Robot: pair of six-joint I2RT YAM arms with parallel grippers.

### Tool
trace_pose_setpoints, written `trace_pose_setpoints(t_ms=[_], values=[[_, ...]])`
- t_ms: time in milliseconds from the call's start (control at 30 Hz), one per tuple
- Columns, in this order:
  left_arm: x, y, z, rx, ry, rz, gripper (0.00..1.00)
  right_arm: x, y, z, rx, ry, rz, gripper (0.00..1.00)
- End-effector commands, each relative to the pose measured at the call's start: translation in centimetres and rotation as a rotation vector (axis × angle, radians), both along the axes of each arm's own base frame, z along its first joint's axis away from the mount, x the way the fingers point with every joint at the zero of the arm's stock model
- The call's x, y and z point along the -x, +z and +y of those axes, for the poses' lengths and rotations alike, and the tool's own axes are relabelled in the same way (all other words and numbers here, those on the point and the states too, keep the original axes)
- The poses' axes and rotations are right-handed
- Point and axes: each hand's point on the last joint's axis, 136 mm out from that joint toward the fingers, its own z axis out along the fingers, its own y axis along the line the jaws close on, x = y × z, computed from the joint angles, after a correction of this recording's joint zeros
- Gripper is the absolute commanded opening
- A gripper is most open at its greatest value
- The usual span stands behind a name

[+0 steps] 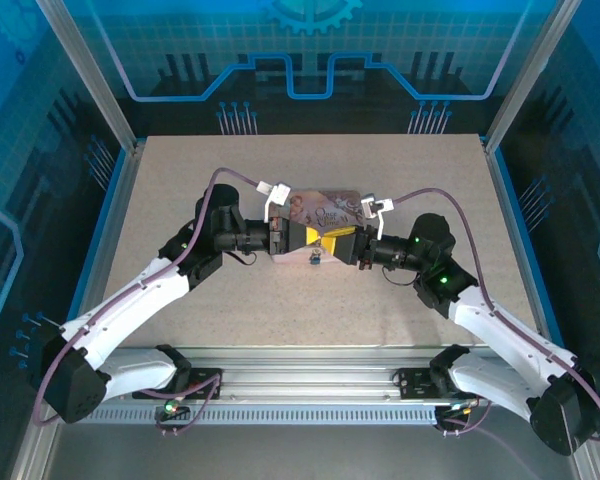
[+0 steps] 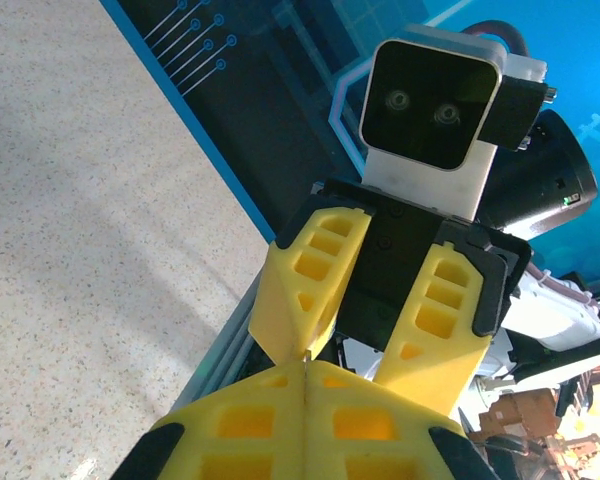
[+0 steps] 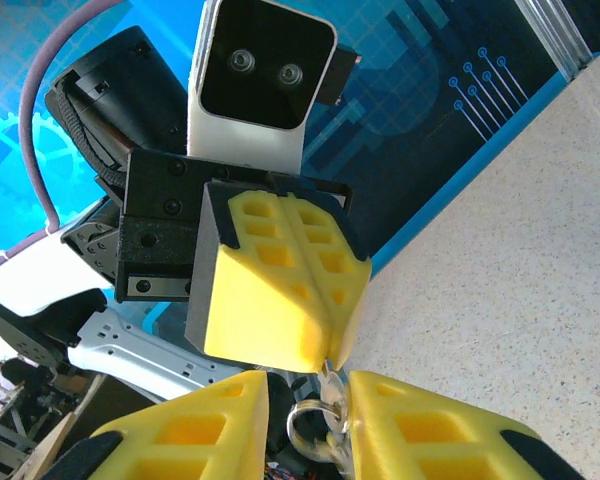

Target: Unlock the padlock with the key

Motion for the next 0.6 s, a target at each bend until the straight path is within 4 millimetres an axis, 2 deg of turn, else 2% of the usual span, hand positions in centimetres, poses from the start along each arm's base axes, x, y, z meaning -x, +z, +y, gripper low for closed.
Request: trace_pose_setpoints(t_ms=[0, 167, 200, 267, 300, 367, 567], values=[[0.55, 0.32, -0.01, 0.016, -0.024, -0.024, 0.0, 0.22, 1.42, -0.19, -0.025, 0.006, -0.035, 0.27], [0.71, 0.54, -0.05, 0.022, -0.032, -0.029, 0.0, 0.16, 1.42, -0.21, -0.027, 0.002, -0.035, 0.25], [0.75, 0.56, -0.04, 0.022, -0.033, -0.028, 0.0, 0.06, 1.34, -0.24, -0.023, -0.004, -0.032, 0.28], [0.82, 0.51, 0.0, 0.02, -0.035, -0.03, 0.0, -0.26, 1.19, -0.36, -0.015, -0.024, -0.02, 0.44], [0.84, 0.52, 0.02, 0.019, -0.035, -0.03, 0.0, -0.34, 1.15, -0.42, -0.014, -0.029, -0.02, 0.46], [0.85, 0.38, 0.03, 0.016, -0.034, -0.027, 0.0, -0.39, 1.15, -0.48, -0.015, -0.033, -0.021, 0.44], [0.91, 0.51, 0.03, 0.021, -0.037, -0.03, 0.0, -0.34, 1.02, -0.34, -0.013, -0.024, -0.015, 0.3]])
